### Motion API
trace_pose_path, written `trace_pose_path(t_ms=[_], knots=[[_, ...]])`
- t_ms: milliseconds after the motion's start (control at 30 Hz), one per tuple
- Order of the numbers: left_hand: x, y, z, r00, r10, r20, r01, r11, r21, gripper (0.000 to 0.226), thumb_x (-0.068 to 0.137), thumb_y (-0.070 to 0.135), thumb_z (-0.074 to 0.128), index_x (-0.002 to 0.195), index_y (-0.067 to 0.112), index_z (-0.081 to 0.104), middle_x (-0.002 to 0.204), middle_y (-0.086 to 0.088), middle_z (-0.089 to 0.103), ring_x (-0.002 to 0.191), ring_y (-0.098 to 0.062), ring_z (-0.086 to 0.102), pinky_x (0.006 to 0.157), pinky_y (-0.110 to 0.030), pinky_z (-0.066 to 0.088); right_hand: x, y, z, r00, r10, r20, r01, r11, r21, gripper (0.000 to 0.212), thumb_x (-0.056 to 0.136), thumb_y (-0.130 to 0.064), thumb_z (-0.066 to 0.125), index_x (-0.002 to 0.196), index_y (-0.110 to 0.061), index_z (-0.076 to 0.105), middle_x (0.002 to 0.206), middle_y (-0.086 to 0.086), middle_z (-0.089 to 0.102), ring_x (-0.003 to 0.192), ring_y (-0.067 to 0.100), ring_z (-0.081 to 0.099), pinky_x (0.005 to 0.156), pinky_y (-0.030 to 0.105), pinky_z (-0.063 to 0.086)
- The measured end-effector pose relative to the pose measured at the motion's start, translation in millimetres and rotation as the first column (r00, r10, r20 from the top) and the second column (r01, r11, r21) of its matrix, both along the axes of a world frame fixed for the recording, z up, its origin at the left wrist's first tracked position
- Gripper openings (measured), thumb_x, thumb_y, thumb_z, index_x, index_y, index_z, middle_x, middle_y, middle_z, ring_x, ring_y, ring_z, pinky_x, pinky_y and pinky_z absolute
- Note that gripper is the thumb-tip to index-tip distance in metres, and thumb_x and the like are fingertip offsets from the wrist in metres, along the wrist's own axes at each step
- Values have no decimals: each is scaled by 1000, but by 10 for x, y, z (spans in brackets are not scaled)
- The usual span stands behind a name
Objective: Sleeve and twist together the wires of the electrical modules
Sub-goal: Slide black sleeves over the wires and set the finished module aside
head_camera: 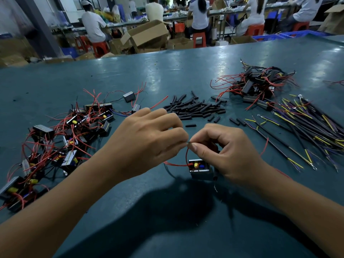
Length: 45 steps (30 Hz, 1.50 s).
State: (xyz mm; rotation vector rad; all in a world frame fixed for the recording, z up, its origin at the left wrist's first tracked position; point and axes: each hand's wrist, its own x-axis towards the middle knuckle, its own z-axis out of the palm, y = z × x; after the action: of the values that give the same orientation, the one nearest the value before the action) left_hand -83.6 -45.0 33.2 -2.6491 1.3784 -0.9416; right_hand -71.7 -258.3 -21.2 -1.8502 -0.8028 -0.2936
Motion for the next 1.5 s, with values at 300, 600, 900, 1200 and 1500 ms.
trace_pose_path(t_ms=[300,600,900,1200,1500], knots=[[-25,-172,-96,293,-283,-913,-611,679,-407,17,80,22,72,70,11,63,61,5,53,51,-10,38,49,-20,27,-2,-9,-10,1000,5,22,-5,1000,-1,7,87,-17,69,82,-13,72,69,-11,59,60,6,52,57,18,41],[-41,-29,-36,996,-1,-92,-9,994,-106,11,93,23,69,96,13,74,94,-3,66,80,-25,62,65,-44,52,6,-11,-1,1000,12,-21,-11,999,38,6,86,-16,69,81,-18,70,68,-18,57,59,2,50,60,13,39],[1,-19,46,1000,-11,10,10,999,53,15,96,27,66,94,14,73,92,-3,67,74,-25,60,62,-38,46,14,-19,1,1000,4,-22,-3,999,34,6,86,-16,68,81,-16,71,68,-18,57,61,3,51,60,13,39],[35,-38,71,999,-18,-40,21,998,58,24,103,29,52,93,16,70,92,0,65,75,-21,57,66,-38,43,9,-24,16,1000,3,-13,-3,1000,24,5,86,-13,68,82,-13,71,68,-19,57,60,3,52,60,12,39],[0,-171,50,-1,-348,-937,-683,685,-254,17,91,16,63,74,11,65,67,-2,51,50,-10,34,51,-24,22,-16,0,28,998,11,60,-9,1000,-25,7,86,-15,69,82,-10,72,69,-9,59,62,10,54,59,19,41]])
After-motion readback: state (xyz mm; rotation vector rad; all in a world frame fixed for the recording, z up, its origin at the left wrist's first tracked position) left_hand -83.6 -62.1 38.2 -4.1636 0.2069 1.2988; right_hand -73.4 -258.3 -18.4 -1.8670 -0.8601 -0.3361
